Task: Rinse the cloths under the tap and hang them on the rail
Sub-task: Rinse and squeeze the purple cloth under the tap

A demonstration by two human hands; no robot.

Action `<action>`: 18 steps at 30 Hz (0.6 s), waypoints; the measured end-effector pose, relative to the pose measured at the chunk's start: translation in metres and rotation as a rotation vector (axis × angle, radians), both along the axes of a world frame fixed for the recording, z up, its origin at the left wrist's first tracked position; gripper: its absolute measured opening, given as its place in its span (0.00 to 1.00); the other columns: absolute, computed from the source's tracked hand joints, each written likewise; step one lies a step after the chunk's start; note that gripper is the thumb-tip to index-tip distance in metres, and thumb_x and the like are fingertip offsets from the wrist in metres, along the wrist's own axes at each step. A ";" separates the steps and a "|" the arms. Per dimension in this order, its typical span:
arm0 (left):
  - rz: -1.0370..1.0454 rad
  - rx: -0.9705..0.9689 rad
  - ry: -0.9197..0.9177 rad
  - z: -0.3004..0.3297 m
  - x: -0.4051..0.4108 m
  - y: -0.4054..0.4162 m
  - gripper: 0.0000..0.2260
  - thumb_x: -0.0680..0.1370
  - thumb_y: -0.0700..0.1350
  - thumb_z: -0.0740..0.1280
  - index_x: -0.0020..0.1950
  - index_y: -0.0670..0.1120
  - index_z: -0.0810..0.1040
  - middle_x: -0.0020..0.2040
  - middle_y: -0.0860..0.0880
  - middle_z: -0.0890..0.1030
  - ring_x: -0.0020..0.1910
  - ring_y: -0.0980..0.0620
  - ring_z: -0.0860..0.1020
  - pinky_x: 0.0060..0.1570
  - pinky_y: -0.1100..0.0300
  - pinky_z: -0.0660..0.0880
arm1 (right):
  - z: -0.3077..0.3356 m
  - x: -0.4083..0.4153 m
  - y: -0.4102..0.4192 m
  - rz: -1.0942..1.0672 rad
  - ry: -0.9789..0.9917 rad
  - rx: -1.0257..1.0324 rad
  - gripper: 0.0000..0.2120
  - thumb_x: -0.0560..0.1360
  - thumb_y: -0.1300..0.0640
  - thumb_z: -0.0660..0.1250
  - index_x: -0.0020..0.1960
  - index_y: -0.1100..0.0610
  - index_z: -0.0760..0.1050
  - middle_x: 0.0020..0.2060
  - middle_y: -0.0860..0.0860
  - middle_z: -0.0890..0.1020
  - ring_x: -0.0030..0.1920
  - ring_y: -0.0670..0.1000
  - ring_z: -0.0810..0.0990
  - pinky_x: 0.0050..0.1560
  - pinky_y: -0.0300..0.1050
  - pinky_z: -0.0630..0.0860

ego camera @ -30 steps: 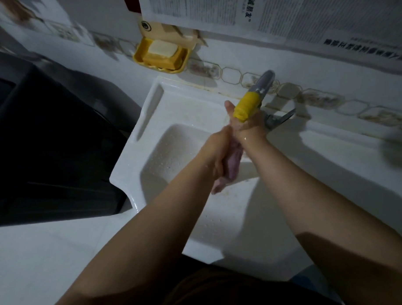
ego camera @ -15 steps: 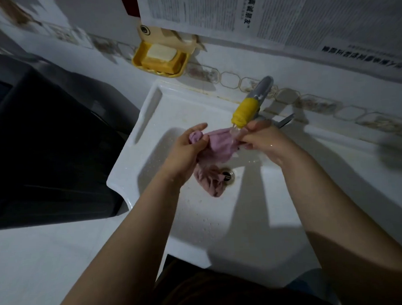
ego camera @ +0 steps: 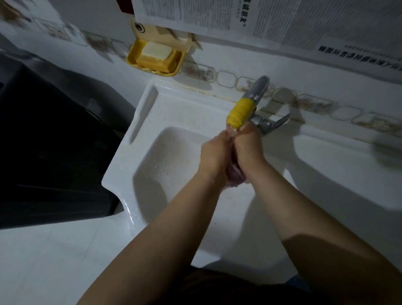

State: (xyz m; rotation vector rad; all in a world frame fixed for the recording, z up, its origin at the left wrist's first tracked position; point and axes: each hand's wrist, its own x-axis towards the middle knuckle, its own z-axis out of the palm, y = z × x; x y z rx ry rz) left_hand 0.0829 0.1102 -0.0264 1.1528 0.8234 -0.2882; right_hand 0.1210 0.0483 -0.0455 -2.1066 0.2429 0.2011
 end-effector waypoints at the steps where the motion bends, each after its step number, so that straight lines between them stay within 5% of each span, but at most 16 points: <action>1: 0.032 -0.007 -0.008 -0.003 0.003 0.001 0.14 0.80 0.45 0.63 0.35 0.43 0.77 0.27 0.46 0.79 0.29 0.50 0.78 0.27 0.63 0.74 | 0.002 -0.006 0.001 0.005 -0.034 0.016 0.20 0.75 0.44 0.61 0.32 0.58 0.71 0.29 0.54 0.77 0.36 0.56 0.76 0.40 0.53 0.74; 4: 0.022 0.013 -0.018 -0.015 0.009 0.015 0.15 0.82 0.49 0.58 0.37 0.47 0.72 0.25 0.55 0.78 0.29 0.53 0.76 0.27 0.66 0.75 | 0.009 -0.032 0.013 0.185 -0.219 -0.134 0.21 0.81 0.47 0.56 0.39 0.61 0.77 0.32 0.56 0.78 0.33 0.54 0.73 0.35 0.45 0.66; 9: -0.025 0.021 0.032 -0.003 0.002 -0.001 0.13 0.80 0.46 0.62 0.39 0.43 0.78 0.33 0.44 0.80 0.32 0.50 0.79 0.28 0.62 0.76 | 0.006 -0.007 -0.002 0.098 0.004 -0.155 0.20 0.80 0.49 0.57 0.36 0.60 0.72 0.31 0.55 0.76 0.39 0.58 0.76 0.40 0.47 0.70; 12: -0.036 0.002 -0.010 -0.006 0.005 0.011 0.15 0.83 0.48 0.57 0.38 0.47 0.72 0.25 0.54 0.77 0.26 0.57 0.76 0.25 0.65 0.74 | 0.010 -0.032 0.009 0.176 -0.188 -0.175 0.23 0.81 0.47 0.54 0.42 0.62 0.77 0.38 0.60 0.82 0.42 0.59 0.79 0.41 0.48 0.71; 14: -0.019 -0.017 0.012 -0.003 0.002 0.010 0.15 0.82 0.48 0.58 0.38 0.46 0.74 0.23 0.54 0.78 0.28 0.54 0.78 0.25 0.63 0.74 | 0.011 -0.030 0.008 0.215 -0.144 -0.271 0.23 0.82 0.46 0.53 0.43 0.61 0.78 0.37 0.58 0.80 0.42 0.58 0.78 0.40 0.47 0.67; 16: -0.036 -0.022 0.030 0.003 -0.003 0.004 0.14 0.81 0.48 0.61 0.39 0.43 0.78 0.30 0.47 0.82 0.32 0.51 0.81 0.28 0.61 0.76 | 0.009 -0.010 -0.001 0.197 -0.012 -0.335 0.21 0.81 0.46 0.54 0.37 0.58 0.74 0.33 0.52 0.75 0.40 0.56 0.75 0.40 0.44 0.64; 18: -0.104 0.062 0.021 -0.004 -0.008 0.006 0.17 0.81 0.53 0.61 0.44 0.42 0.81 0.41 0.42 0.85 0.41 0.48 0.83 0.42 0.57 0.80 | 0.007 -0.001 -0.009 0.163 0.004 -0.259 0.19 0.80 0.50 0.57 0.32 0.56 0.68 0.31 0.51 0.73 0.38 0.54 0.73 0.39 0.42 0.64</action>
